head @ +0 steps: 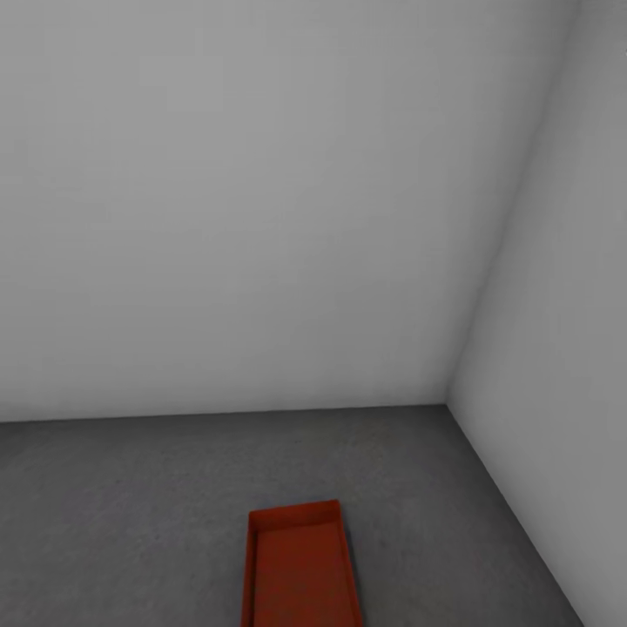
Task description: Move the two storage containers from the living room to the garage. In the garage, place one container on the floor and stack the other container on top of it (either order is fine).
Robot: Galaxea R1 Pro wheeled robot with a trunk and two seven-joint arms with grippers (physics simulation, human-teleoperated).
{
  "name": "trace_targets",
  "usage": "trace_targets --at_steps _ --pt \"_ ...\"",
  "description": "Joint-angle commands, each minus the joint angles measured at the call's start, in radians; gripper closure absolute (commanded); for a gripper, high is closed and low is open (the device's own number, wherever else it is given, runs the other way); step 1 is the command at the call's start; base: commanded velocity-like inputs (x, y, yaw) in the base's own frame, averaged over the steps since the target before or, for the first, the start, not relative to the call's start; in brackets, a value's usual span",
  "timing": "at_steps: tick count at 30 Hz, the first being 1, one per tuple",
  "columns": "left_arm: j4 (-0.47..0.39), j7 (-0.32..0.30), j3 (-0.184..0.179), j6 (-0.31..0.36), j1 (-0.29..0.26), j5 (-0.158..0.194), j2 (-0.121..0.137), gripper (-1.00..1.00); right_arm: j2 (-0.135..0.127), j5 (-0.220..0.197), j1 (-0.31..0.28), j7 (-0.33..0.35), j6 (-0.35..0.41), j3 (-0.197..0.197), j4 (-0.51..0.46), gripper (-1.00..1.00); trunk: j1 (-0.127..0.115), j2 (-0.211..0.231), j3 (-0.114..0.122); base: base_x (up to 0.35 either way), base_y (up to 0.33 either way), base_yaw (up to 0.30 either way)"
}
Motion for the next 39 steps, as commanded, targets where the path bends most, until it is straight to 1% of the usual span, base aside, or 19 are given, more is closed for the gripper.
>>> trace_targets --at_steps 1,5,12,16,26,39 --pt "0.000 0.001 0.007 -0.003 0.004 -0.001 0.001 -1.00 0.000 -0.009 -0.002 0.000 -0.006 0.008 0.003 -1.00 0.001 -0.002 0.000 0.000 0.000 0.000" --pt "0.000 0.001 0.007 -0.010 0.022 -0.002 0.004 -1.00 0.001 -0.010 -0.001 0.000 0.002 0.008 0.003 -1.00 0.001 -0.002 0.006 0.000 0.000 0.000" --pt "0.001 0.001 0.007 -0.009 0.026 -0.005 0.005 -1.00 0.000 -0.012 -0.001 -0.002 0.007 0.008 0.003 -1.00 0.001 -0.002 0.015 0.000 0.000 0.000" --pt "0.001 0.001 0.007 -0.009 0.027 -0.005 0.006 -1.00 -0.003 -0.012 -0.001 -0.009 0.007 0.008 0.002 -1.00 0.001 -0.002 0.016 0.000 0.000 0.000" --pt "0.001 0.001 0.007 -0.009 0.027 -0.005 0.006 -1.00 0.003 -0.006 -0.001 -0.007 0.009 0.008 0.002 -1.00 0.001 -0.002 0.016 0.000 0.000 0.000" --pt "0.001 0.001 0.007 -0.010 0.027 -0.005 0.006 -1.00 0.004 -0.008 -0.001 -0.005 0.011 0.008 0.002 -1.00 0.001 -0.002 0.016 -0.009 0.000 0.000"
